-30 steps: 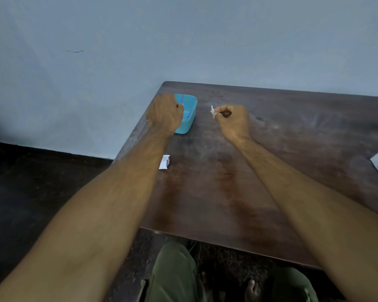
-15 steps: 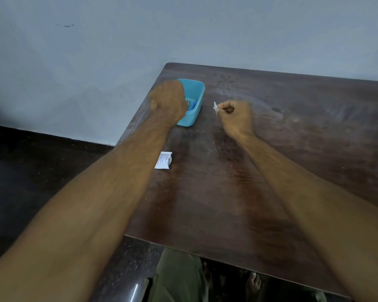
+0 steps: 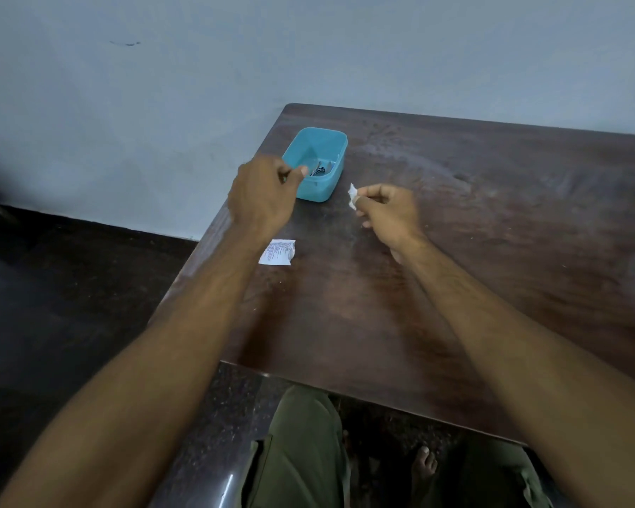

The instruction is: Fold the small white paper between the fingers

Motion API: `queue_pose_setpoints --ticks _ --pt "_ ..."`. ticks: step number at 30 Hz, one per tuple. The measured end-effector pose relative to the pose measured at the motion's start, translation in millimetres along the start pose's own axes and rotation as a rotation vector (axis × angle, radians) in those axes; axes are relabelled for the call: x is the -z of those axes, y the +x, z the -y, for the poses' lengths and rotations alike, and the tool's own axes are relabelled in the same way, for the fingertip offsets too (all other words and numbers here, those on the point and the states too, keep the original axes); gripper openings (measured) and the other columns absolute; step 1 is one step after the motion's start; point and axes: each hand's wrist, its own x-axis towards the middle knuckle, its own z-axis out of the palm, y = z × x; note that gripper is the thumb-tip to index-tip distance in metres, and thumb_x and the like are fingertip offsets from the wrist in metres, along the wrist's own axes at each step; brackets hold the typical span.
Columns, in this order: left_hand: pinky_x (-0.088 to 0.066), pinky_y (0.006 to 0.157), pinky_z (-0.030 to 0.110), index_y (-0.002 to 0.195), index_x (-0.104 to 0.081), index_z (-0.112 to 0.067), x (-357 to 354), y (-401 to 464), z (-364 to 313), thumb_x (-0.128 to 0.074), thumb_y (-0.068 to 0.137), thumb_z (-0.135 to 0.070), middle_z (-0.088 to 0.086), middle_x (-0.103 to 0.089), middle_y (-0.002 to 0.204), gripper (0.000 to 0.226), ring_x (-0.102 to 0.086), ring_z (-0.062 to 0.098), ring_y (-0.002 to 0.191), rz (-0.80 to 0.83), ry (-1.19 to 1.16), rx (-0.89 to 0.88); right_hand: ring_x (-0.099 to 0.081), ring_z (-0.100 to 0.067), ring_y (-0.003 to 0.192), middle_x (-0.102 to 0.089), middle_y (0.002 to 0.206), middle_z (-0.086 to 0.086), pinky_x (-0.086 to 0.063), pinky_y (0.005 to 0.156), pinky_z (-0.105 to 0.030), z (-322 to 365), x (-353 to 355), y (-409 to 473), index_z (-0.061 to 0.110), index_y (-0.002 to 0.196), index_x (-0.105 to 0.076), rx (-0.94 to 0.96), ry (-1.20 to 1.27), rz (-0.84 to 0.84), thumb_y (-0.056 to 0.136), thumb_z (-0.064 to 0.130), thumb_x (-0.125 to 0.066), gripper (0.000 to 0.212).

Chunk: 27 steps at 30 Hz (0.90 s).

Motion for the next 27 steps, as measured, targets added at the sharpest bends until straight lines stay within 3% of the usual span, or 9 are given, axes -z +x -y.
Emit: queue_pose_setpoints --ticks 2,7,11,15,18,23,27 --pt "-0.046 0.063 0.03 0.077 -0.067 -0.019 6 -22 18 -0.059 0.09 -0.046 -0.002 -0.066 0.074 0.031 -0.062 0.021 0.073 -0.014 -0.033 0.034 -0.063 -0.007 0.065 -0.07 0.083 -0.002 -0.051 0.055 -0.018 2 -4 -15 0.015 0.082 -0.067 -0.065 0.11 0.056 0.088 0.006 -0.063 0.012" --pt "-0.047 0.078 0.03 0.101 -0.07 -0.015 5 -55 53 -0.063 0.09 -0.039 0.003 -0.071 0.101 0.027 -0.063 0.019 0.091 0.08 0.001 0.134 -0.065 -0.01 0.063 -0.071 0.084 -0.006 -0.049 0.052 -0.02 2 -13 -45 0.01 0.081 -0.064 -0.167 0.233 0.151 0.089 0.003 -0.059 0.012" --pt "-0.046 0.069 0.033 0.085 -0.064 -0.013 -6 -63 66 -0.068 0.086 -0.039 0.007 -0.067 0.089 0.026 -0.064 0.027 0.087 0.206 0.034 0.101 -0.064 -0.01 0.058 -0.07 0.08 -0.007 -0.045 0.049 -0.02 4 -20 -63 0.009 0.082 -0.062 -0.205 0.293 0.18 0.089 0.001 -0.056 0.012" --pt "-0.051 0.08 0.038 0.099 -0.069 -0.019 -11 -68 67 -0.07 0.084 -0.039 0.008 -0.067 0.107 0.025 -0.061 0.027 0.099 0.154 0.042 0.092 -0.064 -0.013 0.061 -0.07 0.076 -0.008 -0.041 0.049 -0.022 9 -23 -76 0.01 0.082 -0.063 -0.228 0.279 0.219 0.089 0.004 -0.053 0.014" --pt "-0.052 0.087 0.042 0.097 -0.067 -0.025 -13 -70 68 -0.074 0.08 -0.04 0.003 -0.065 0.109 0.024 -0.061 0.022 0.1 0.134 -0.011 0.121 -0.063 -0.014 0.06 -0.07 0.075 -0.008 -0.039 0.048 -0.022 9 -24 -83 0.007 0.085 -0.065 -0.235 0.267 0.245 0.089 0.004 -0.051 0.014" --pt "-0.047 0.078 0.028 0.088 -0.061 -0.021 -9 -76 65 -0.07 0.086 -0.028 -0.008 -0.065 0.093 0.011 -0.058 0.01 0.087 0.118 -0.196 0.113 -0.063 -0.014 0.059 -0.07 0.071 -0.009 -0.04 0.049 -0.022 4 -22 -88 0.007 0.085 -0.064 -0.245 0.278 0.289 0.089 0.005 -0.052 0.013" --pt "-0.052 0.071 0.025 0.09 -0.06 -0.015 -4 -80 52 -0.069 0.088 -0.022 -0.001 -0.066 0.095 0.012 -0.062 0.011 0.086 0.147 -0.437 0.142 -0.063 -0.014 0.059 -0.07 0.072 -0.01 -0.042 0.05 -0.022 3 -20 -90 0.007 0.088 -0.062 -0.24 0.273 0.329 0.091 0.006 -0.054 0.009"
